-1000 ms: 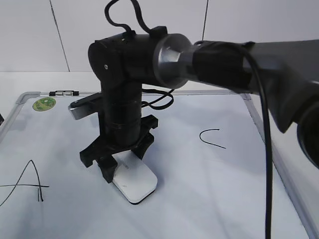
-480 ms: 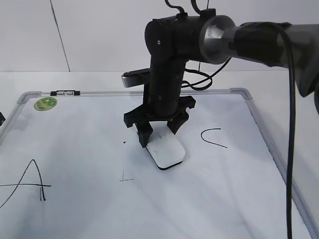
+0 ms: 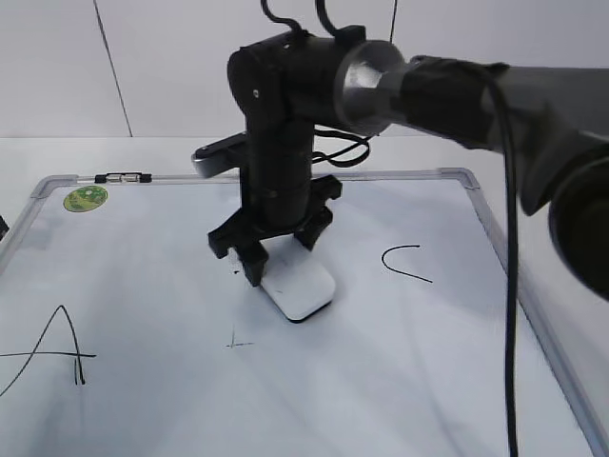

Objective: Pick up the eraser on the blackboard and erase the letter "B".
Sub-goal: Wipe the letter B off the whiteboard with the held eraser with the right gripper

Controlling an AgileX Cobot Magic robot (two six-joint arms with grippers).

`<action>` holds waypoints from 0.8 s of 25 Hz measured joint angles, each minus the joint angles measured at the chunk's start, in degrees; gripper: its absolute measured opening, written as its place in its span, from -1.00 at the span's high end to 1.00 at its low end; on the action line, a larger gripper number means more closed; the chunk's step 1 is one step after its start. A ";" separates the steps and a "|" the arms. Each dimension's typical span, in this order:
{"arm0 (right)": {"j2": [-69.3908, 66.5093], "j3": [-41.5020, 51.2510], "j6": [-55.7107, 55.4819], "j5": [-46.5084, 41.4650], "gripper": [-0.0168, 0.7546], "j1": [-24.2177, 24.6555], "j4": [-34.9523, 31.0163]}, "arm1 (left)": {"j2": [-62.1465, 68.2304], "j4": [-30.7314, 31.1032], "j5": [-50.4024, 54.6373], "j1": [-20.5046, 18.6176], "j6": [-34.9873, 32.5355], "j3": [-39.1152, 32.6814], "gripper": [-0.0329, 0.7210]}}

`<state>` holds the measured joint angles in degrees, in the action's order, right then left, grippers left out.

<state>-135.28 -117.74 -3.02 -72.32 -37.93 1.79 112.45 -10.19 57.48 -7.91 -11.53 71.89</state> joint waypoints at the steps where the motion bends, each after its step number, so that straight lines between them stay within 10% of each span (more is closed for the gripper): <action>1: -0.80 -1.42 0.36 -0.08 -0.38 -0.70 -0.10 | 0.00 0.00 0.00 0.00 0.00 0.00 0.83; 20: -4.05 -6.71 1.36 2.03 -0.38 -7.49 -3.22 | 0.00 0.00 0.00 0.00 0.00 0.00 0.83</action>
<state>-139.33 -124.45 -1.66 -70.29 -45.42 -1.43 112.45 -10.19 57.48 -7.91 -11.53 71.89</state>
